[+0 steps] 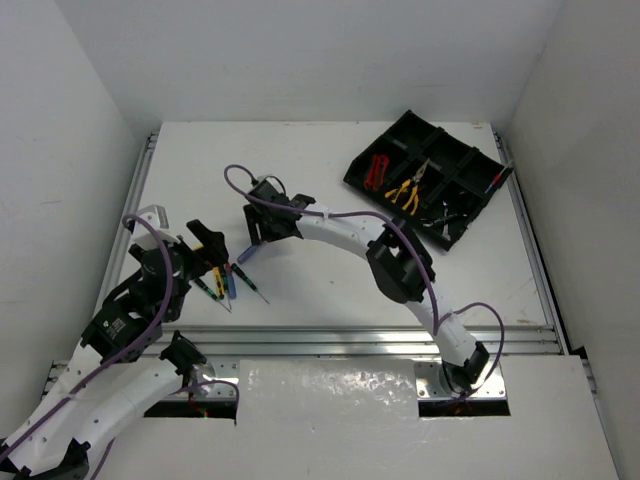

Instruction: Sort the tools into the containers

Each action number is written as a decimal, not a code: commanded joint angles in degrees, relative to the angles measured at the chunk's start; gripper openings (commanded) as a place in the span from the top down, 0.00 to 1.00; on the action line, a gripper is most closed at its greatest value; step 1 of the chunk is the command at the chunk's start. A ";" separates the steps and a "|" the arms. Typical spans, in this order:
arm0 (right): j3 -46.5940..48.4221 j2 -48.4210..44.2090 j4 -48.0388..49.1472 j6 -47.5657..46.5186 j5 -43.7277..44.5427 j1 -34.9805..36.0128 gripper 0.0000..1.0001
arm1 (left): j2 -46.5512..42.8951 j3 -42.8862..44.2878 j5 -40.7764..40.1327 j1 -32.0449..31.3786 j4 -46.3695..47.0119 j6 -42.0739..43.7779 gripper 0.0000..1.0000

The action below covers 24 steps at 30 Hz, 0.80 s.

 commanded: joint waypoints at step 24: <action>-0.16 5.39 -3.31 16.11 13.87 -3.40 0.86 | -4.91 -0.33 1.64 -0.08 3.07 1.20 0.00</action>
